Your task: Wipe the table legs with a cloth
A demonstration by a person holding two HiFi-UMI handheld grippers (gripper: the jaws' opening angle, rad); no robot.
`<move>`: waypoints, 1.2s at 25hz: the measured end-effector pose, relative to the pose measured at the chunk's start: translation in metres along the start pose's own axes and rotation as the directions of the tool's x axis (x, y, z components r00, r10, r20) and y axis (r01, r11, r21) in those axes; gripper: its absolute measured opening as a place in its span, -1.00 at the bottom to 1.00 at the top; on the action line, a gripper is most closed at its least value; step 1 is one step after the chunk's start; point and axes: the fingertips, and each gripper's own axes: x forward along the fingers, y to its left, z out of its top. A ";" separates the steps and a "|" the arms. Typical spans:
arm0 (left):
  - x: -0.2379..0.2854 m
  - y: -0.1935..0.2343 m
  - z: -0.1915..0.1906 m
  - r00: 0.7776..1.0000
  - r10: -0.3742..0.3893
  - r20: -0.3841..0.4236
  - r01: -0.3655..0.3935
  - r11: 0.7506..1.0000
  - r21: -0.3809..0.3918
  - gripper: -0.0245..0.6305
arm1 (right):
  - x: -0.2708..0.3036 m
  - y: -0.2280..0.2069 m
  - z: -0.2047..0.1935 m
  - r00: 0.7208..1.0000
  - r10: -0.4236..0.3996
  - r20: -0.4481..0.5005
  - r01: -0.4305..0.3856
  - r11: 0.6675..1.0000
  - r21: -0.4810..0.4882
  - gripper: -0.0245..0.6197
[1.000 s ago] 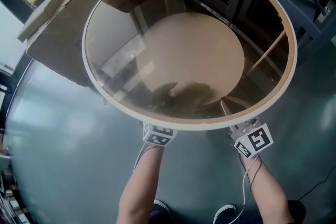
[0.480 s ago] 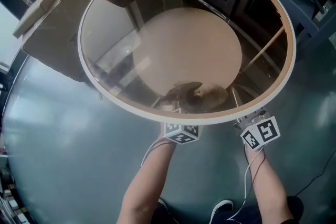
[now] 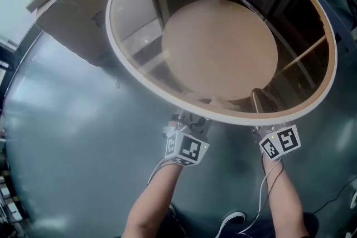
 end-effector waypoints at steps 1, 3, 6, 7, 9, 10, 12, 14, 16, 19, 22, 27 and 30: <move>-0.002 -0.010 -0.010 1.000 -0.028 -0.012 0.027 1.000 -0.014 -0.80 | 0.001 0.003 0.001 1.000 0.001 0.002 -0.001 1.000 -0.002 -0.90; 0.003 -0.015 -0.040 0.997 -0.058 -0.048 0.053 0.993 -0.105 -0.80 | 0.003 0.008 0.003 1.000 0.002 0.005 -0.002 1.000 -0.012 -0.90; 0.014 0.003 -0.073 0.996 -0.055 -0.077 0.029 0.952 -0.304 -0.80 | 0.000 0.010 -0.006 1.000 -0.006 -0.014 0.005 1.000 -0.018 -0.90; 0.014 0.010 -0.076 0.996 -0.047 -0.077 0.019 0.943 -0.333 -0.80 | -0.002 0.010 -0.009 1.000 -0.009 -0.022 0.009 1.000 -0.021 -0.90; 0.011 0.022 -0.077 0.995 -0.051 -0.083 0.022 0.948 -0.319 -0.80 | -0.004 0.006 -0.012 0.999 -0.019 -0.033 0.018 1.000 -0.025 -0.90; 0.009 0.028 -0.077 0.995 -0.051 -0.087 0.022 0.953 -0.301 -0.80 | -0.005 0.004 -0.012 0.999 -0.026 -0.033 0.025 0.999 -0.024 -0.90; -0.002 0.048 -0.082 0.996 -0.005 -0.087 -0.022 0.952 -0.305 -0.80 | -0.004 0.000 -0.011 0.999 -0.035 -0.027 0.034 0.999 -0.020 -0.90; -0.012 0.067 -0.089 0.995 0.058 -0.086 -0.085 0.933 -0.349 -0.80 | -0.003 0.000 -0.009 0.999 -0.034 -0.019 0.033 0.999 -0.018 -0.90; -0.009 0.066 -0.090 0.993 0.067 -0.095 -0.097 0.928 -0.360 -0.81 | -0.005 0.001 -0.008 0.999 -0.031 -0.016 0.031 0.999 -0.018 -0.90; -0.003 0.056 -0.088 0.992 0.095 -0.084 -0.121 0.907 -0.404 -0.81 | -0.012 0.001 -0.008 0.999 -0.033 -0.024 0.032 0.999 -0.032 -0.90; 0.001 0.036 -0.082 0.994 0.090 -0.064 -0.109 0.901 -0.420 -0.81 | -0.018 -0.007 -0.006 0.999 -0.042 -0.019 0.041 0.999 -0.034 -0.90; 0.020 -0.002 -0.070 0.997 0.049 -0.051 -0.066 0.906 -0.419 -0.81 | -0.027 -0.025 -0.009 0.997 -0.072 -0.017 0.072 0.997 -0.016 -0.90; 0.040 -0.032 -0.053 0.999 -0.035 -0.032 0.020 0.924 -0.381 -0.81 | -0.033 -0.031 -0.012 0.996 -0.084 -0.018 0.084 0.996 -0.009 -0.90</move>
